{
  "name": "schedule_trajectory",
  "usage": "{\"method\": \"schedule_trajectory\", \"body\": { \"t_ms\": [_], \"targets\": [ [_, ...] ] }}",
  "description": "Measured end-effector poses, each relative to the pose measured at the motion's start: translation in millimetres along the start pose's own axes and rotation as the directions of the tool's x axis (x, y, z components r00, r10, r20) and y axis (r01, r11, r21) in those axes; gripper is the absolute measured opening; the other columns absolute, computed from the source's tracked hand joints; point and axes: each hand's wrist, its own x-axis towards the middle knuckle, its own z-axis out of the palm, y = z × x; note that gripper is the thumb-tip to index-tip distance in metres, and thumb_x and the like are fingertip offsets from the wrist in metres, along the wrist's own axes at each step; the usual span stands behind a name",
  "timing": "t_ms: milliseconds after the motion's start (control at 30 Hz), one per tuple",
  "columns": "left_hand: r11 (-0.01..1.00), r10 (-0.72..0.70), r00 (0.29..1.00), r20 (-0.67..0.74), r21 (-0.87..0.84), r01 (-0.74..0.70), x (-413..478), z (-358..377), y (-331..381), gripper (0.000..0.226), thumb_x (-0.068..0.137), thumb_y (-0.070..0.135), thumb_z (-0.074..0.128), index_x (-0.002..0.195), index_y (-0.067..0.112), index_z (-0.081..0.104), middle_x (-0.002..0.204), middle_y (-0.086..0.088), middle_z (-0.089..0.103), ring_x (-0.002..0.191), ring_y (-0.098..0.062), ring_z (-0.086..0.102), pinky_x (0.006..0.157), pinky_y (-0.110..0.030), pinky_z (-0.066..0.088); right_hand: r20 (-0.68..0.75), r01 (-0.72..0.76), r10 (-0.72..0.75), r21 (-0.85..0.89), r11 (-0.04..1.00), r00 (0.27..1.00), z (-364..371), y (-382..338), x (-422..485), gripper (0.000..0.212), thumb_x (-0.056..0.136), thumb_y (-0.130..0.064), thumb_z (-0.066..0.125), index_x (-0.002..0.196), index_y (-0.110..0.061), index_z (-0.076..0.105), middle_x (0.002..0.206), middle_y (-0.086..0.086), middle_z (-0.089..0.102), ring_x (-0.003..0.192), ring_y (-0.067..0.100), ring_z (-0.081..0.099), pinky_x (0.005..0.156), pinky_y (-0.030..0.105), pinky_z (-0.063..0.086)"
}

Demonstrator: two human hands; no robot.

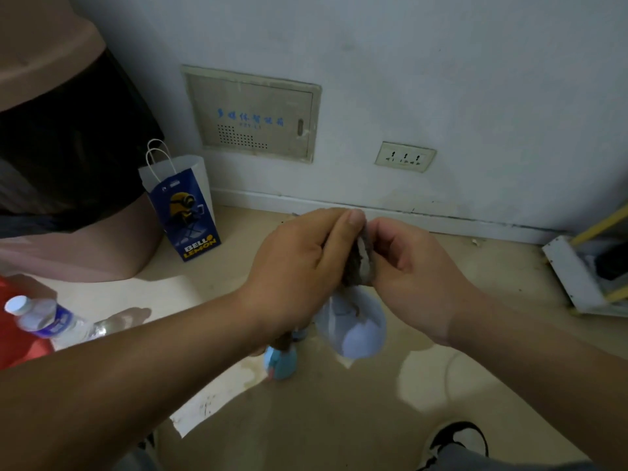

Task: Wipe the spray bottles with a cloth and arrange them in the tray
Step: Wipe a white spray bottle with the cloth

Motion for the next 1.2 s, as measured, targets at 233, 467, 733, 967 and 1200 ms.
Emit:
{"method": "schedule_trajectory", "body": {
  "t_ms": [233, 467, 733, 967, 1200],
  "targets": [
    [0.737, -0.549, 0.811, 0.202, -0.341, 0.584, -23.3, 14.8, -17.1, 0.052, 0.107, 0.057, 0.032, 0.099, 0.023, 0.070, 0.096, -0.005, 0.075, 0.101, -0.032, 0.071, 0.096, -0.059, 0.056, -0.259, -0.132, 0.198, 0.251, 0.959, 0.945, -7.8, -10.9, 9.7, 0.015, 0.104, -0.008, 0.053, 0.097, -0.007, 0.066, 0.061, -0.004, 0.056, 0.057, 0.005, 0.055, 0.082, 0.040, 0.063],
    [0.938, -0.314, 0.949, -0.007, -0.157, 0.309, -27.4, 35.0, 7.0, 0.029, 0.110, 0.039, 0.034, 0.097, 0.028, 0.058, 0.089, 0.011, 0.065, 0.085, -0.001, 0.060, 0.079, -0.030, 0.047, -0.313, -0.168, 0.290, 0.363, 0.917, 0.904, -1.0, -10.1, 12.5, 0.022, 0.105, -0.015, 0.053, 0.087, -0.008, 0.063, 0.064, 0.003, 0.047, 0.057, 0.010, 0.046, 0.071, 0.028, 0.061],
    [0.935, -0.351, 0.933, 0.078, -0.036, 0.354, -46.5, 33.3, -28.1, 0.039, 0.104, 0.065, 0.020, 0.112, 0.044, 0.052, 0.100, 0.020, 0.064, 0.096, -0.003, 0.062, 0.095, -0.047, 0.049, -0.345, -0.172, 0.303, 0.361, 0.916, 0.888, -5.9, -16.7, 15.5, 0.016, 0.104, -0.012, 0.054, 0.092, -0.010, 0.065, 0.052, -0.020, 0.058, 0.053, -0.001, 0.058, 0.085, 0.034, 0.062],
    [0.893, -0.446, 0.894, 0.049, -0.039, 0.448, -47.8, 45.0, 2.3, 0.024, 0.110, 0.044, 0.028, 0.110, 0.035, 0.050, 0.098, 0.014, 0.063, 0.090, 0.015, 0.055, 0.080, 0.001, 0.030, -0.318, -0.215, 0.324, 0.333, 0.918, 0.891, 7.4, -6.5, 9.1, 0.015, 0.103, -0.015, 0.057, 0.088, -0.013, 0.061, 0.055, -0.017, 0.058, 0.051, -0.003, 0.057, 0.082, 0.033, 0.062],
    [0.906, -0.408, 0.909, 0.082, -0.081, 0.415, -45.1, 34.7, -13.7, 0.043, 0.107, 0.061, 0.023, 0.139, 0.045, 0.046, 0.125, 0.026, 0.062, 0.122, -0.001, 0.056, 0.113, -0.037, 0.036, -0.357, -0.159, 0.309, 0.393, 0.906, 0.882, -5.0, -23.1, 14.3, 0.021, 0.105, -0.012, 0.052, 0.087, -0.010, 0.062, 0.051, -0.015, 0.056, 0.051, -0.001, 0.055, 0.083, 0.033, 0.063]
  ]
}}
